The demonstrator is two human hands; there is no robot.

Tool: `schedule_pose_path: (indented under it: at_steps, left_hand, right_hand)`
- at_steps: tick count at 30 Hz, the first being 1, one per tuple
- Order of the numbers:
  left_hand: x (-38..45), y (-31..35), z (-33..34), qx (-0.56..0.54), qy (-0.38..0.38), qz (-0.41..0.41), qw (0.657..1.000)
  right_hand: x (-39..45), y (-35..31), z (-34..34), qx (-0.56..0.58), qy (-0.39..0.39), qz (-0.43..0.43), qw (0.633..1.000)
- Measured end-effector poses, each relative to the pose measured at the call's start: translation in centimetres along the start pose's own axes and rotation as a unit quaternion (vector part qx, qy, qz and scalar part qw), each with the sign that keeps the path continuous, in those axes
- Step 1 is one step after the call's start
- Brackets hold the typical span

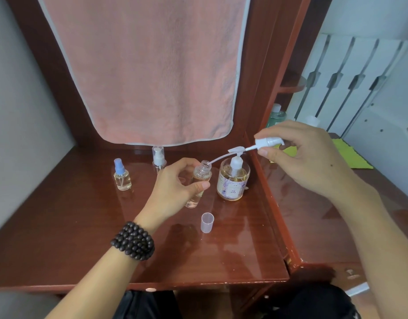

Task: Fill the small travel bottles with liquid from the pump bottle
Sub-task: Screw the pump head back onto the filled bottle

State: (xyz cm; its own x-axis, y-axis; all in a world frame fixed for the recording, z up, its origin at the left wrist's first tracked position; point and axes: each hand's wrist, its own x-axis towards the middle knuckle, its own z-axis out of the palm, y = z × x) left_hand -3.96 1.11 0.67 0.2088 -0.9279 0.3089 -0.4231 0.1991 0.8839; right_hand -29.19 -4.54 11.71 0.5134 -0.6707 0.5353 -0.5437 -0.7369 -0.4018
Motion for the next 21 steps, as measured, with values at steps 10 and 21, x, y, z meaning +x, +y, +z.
schedule_pose_path:
  at_steps: [10,21]
  left_hand:
    - [0.3,1.2,1.8,-0.025,-0.038,0.028,0.999]
    - [0.2,1.1,2.5,-0.072,-0.026,0.020,0.997]
  right_hand:
    - [2.4,-0.4,2.8,-0.037,-0.098,-0.034,0.994]
    - [1.3,0.7,4.5,0.010,-0.115,-0.020,0.993]
